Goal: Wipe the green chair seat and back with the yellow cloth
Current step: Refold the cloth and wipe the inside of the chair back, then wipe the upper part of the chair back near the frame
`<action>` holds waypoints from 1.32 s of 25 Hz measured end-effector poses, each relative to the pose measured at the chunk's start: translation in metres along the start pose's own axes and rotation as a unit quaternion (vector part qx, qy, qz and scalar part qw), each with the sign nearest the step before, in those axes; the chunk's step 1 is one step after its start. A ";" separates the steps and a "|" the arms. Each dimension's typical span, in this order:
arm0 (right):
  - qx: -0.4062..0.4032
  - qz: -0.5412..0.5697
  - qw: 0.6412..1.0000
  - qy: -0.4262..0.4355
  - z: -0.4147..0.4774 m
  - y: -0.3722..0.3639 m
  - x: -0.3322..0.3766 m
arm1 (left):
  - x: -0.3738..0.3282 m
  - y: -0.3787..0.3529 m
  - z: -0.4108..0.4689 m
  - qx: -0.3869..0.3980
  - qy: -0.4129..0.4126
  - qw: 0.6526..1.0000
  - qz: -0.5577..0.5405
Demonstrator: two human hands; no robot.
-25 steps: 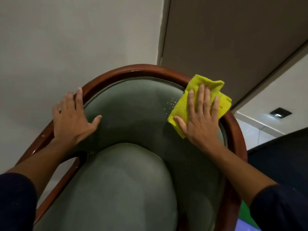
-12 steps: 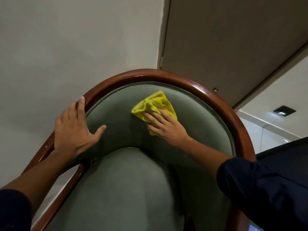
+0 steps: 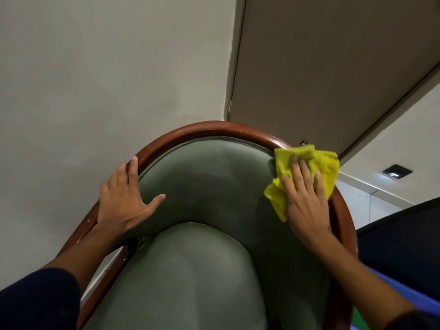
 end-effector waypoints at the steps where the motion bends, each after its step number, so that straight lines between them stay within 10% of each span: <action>1: -0.011 0.020 1.000 0.012 0.032 -0.001 0.009 | -0.001 0.000 0.000 0.001 -0.003 1.000 -0.002; 7: 0.035 0.039 0.941 0.334 0.117 -0.033 0.143 | 0.004 -0.008 0.004 0.016 -0.005 1.000 0.007; 15: 0.074 0.183 0.980 -0.020 -0.015 -0.002 -0.013 | -0.023 0.036 -0.059 0.101 0.043 0.994 0.012; 18: 0.103 0.419 0.877 -0.212 -0.067 0.013 -0.012 | -0.114 0.044 -0.127 0.182 0.087 0.958 -0.205; 21: 0.161 0.575 0.733 -0.325 -0.118 0.029 0.013 | -0.198 0.063 -0.188 0.295 0.217 0.807 -0.463; 27: 0.173 0.670 0.540 -0.479 -0.245 0.057 -0.010 | -0.259 0.119 -0.243 0.264 0.082 0.849 -0.449; 31: 0.144 0.702 0.470 -0.516 -0.322 0.077 -0.093 | -0.324 0.163 -0.284 0.291 0.001 0.782 -0.551; 33: 0.097 0.715 0.496 -0.483 -0.361 0.087 -0.130 | -0.353 0.172 -0.303 0.300 0.008 0.755 -0.583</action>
Point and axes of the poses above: each hand's wrist, its own z-axis towards the middle knuckle, its own y-axis out of the back of the hand, x = y × z, the point moved 6 cm from there along z, towards the middle knuckle, and after that the axes turned 7 degrees about -x, right-handed, at the moved point
